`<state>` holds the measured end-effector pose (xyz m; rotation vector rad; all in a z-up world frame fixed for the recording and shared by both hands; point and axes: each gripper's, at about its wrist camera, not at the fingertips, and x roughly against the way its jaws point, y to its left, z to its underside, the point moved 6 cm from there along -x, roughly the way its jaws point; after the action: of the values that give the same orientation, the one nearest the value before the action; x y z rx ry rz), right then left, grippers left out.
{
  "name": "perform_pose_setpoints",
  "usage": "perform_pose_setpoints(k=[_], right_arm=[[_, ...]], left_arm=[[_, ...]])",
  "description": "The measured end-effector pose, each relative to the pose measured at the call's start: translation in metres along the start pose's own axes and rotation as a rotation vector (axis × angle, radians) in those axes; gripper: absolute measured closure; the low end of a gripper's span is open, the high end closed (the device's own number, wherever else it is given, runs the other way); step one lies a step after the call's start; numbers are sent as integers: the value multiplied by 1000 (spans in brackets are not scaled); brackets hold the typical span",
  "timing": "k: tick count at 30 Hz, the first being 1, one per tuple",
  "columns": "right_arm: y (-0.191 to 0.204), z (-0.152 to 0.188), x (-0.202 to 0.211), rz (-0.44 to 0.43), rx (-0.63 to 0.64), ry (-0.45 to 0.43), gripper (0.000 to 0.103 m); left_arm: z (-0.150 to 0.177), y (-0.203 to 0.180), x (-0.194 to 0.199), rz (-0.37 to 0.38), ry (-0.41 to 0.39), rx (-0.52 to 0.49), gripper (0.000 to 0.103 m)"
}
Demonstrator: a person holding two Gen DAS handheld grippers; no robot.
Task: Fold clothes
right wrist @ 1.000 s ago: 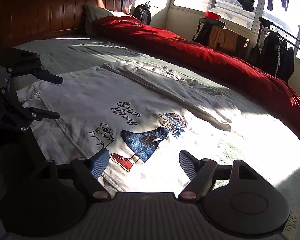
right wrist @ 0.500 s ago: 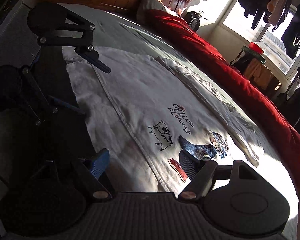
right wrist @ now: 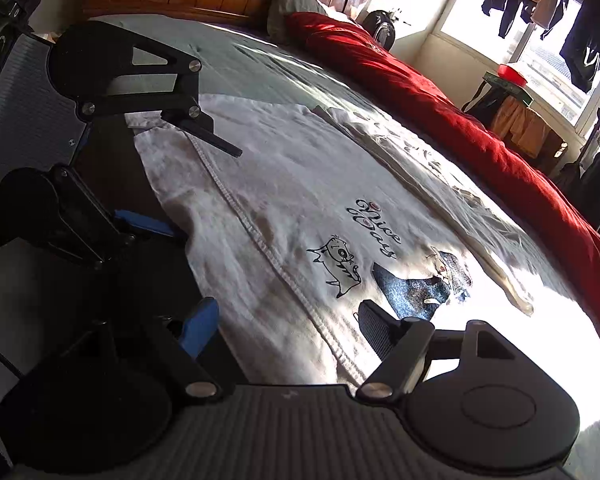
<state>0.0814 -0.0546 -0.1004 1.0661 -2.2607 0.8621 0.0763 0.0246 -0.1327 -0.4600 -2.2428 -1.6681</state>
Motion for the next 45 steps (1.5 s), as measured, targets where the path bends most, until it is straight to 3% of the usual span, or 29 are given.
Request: perform_pose_setpoints(k=[14,24,31,36,41,45], right_arm=[[4,1,2,-7,-12,-7,22],[15,-14,6,-22,17,-64,22],[26,-17,-30,138,181,-10,22],[31,-25,-33,237,249,-45,22],[37,-31,-34,298,322,-58,22],[33,-17,-33,347,362,-31,22]], left_arm=[[12,-3,-1,-74,20,-58,37],[7,22,3,-113,-1,18,37],[8,22,8,-99,-6,55,37],[8,10,4,-63,-15,49,37],[13,14,-8,-96,14,72,37],[34,19,-7,-128,59,51,37]])
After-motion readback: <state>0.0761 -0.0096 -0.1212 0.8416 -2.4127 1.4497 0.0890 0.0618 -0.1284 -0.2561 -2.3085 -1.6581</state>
